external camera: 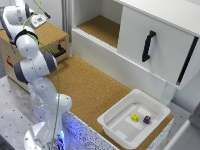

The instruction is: Toggle the red light switch to turn off the red light

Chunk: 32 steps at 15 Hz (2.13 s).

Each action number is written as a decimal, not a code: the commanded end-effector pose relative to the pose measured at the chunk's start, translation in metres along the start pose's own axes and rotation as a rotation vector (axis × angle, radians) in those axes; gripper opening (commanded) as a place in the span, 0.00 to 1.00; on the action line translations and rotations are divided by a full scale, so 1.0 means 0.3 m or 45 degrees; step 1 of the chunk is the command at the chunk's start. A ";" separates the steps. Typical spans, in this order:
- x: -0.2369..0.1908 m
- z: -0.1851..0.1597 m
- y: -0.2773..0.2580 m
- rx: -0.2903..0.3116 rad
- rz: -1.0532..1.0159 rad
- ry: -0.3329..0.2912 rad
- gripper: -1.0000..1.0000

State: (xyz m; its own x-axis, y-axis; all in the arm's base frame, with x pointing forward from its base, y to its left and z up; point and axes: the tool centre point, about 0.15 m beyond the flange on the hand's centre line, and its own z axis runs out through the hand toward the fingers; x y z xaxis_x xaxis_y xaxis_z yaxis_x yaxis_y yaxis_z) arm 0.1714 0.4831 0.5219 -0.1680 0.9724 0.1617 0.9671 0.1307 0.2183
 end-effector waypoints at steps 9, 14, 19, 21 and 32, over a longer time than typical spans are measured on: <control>0.392 0.081 0.014 0.113 -0.003 -0.231 1.00; 0.391 0.087 -0.050 0.062 0.170 -0.302 1.00; 0.452 0.124 -0.029 0.041 0.191 -0.316 1.00; 0.491 0.142 -0.009 0.043 0.167 -0.300 1.00; 0.505 0.138 -0.003 0.032 0.127 -0.307 0.00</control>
State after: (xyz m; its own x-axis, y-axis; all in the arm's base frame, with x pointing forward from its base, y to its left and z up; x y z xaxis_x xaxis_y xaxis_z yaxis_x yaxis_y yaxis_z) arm 0.1491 0.6079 0.4902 -0.0834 0.9841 0.1570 0.9821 0.0544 0.1805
